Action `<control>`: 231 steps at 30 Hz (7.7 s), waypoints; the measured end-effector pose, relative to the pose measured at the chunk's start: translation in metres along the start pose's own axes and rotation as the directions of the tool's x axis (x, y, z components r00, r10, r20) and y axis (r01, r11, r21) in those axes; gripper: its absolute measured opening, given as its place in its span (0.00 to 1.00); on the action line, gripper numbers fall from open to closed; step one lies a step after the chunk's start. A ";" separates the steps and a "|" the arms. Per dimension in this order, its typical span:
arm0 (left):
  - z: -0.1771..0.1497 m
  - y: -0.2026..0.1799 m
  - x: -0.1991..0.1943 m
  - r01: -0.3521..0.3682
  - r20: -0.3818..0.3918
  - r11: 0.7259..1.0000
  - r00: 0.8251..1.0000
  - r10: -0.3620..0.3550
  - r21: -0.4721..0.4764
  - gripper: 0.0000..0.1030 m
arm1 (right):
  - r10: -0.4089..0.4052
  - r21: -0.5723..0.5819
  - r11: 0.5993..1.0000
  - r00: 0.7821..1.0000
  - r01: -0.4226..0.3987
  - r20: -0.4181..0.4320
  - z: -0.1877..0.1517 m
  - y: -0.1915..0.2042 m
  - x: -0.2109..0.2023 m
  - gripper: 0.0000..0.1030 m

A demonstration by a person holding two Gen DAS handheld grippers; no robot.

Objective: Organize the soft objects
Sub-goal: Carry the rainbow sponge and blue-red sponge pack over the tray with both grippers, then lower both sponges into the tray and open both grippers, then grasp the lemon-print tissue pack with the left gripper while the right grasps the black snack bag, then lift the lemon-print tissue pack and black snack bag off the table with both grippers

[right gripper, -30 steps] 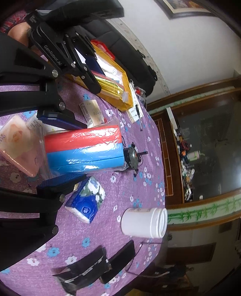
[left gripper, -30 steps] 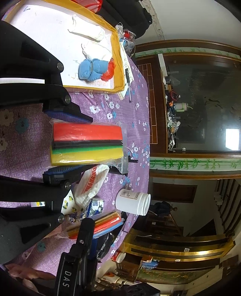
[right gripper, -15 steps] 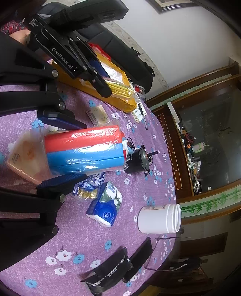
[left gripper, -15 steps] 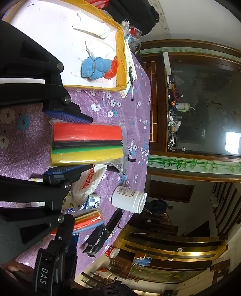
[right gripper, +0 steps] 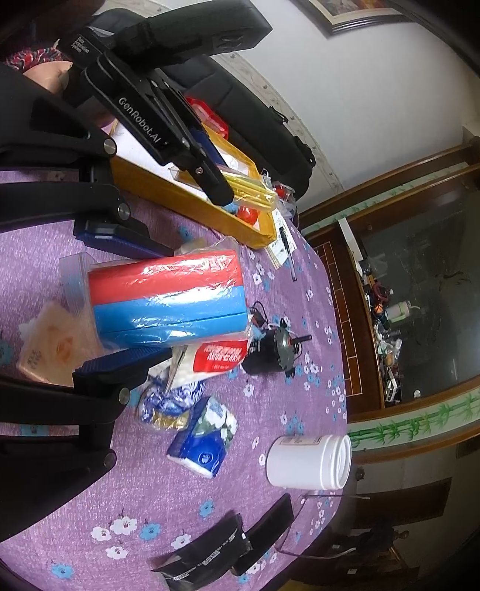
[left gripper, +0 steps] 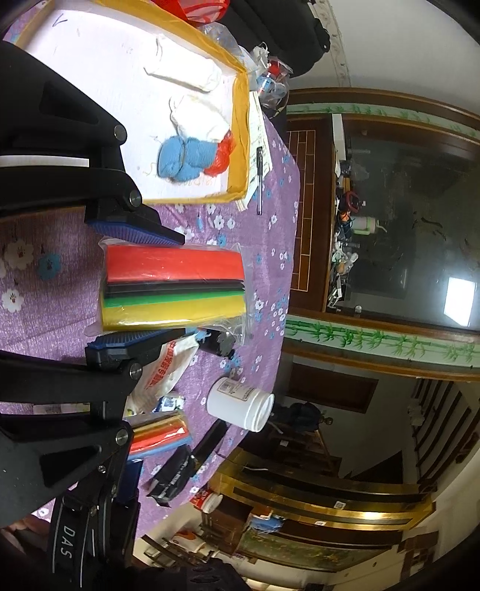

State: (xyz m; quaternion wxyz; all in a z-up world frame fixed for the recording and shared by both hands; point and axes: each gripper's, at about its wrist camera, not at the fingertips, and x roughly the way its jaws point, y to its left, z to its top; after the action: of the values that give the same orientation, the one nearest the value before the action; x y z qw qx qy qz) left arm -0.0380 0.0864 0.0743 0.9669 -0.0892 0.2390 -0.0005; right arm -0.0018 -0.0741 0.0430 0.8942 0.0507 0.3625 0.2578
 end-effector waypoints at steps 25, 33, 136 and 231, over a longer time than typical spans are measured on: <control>-0.003 0.131 -0.019 -0.181 -0.053 0.958 0.983 0.173 -0.224 0.38 | 0.130 -0.164 0.976 0.986 -0.146 -0.107 0.006 0.112 0.034 0.45; -0.011 0.148 -0.015 -0.202 -0.095 0.948 0.978 0.184 -0.248 0.38 | 0.160 -0.131 0.975 0.974 -0.182 -0.158 0.015 0.130 0.059 0.45; -0.025 -0.050 0.032 0.161 -0.414 0.987 0.898 -0.147 -0.001 0.55 | -0.487 0.026 0.867 0.857 0.498 -0.165 0.053 -0.207 0.003 0.69; -0.015 -0.041 0.040 -0.009 -0.088 1.000 0.996 0.012 0.029 0.49 | -0.069 -0.108 0.991 0.995 0.077 0.075 0.025 -0.034 0.015 0.35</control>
State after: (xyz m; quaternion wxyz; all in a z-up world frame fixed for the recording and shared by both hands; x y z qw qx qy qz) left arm -0.0076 0.0413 0.0496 0.9567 -0.0740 0.2816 -0.0028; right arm 0.0391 -0.0938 0.0425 0.9168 -0.0030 0.3171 0.2425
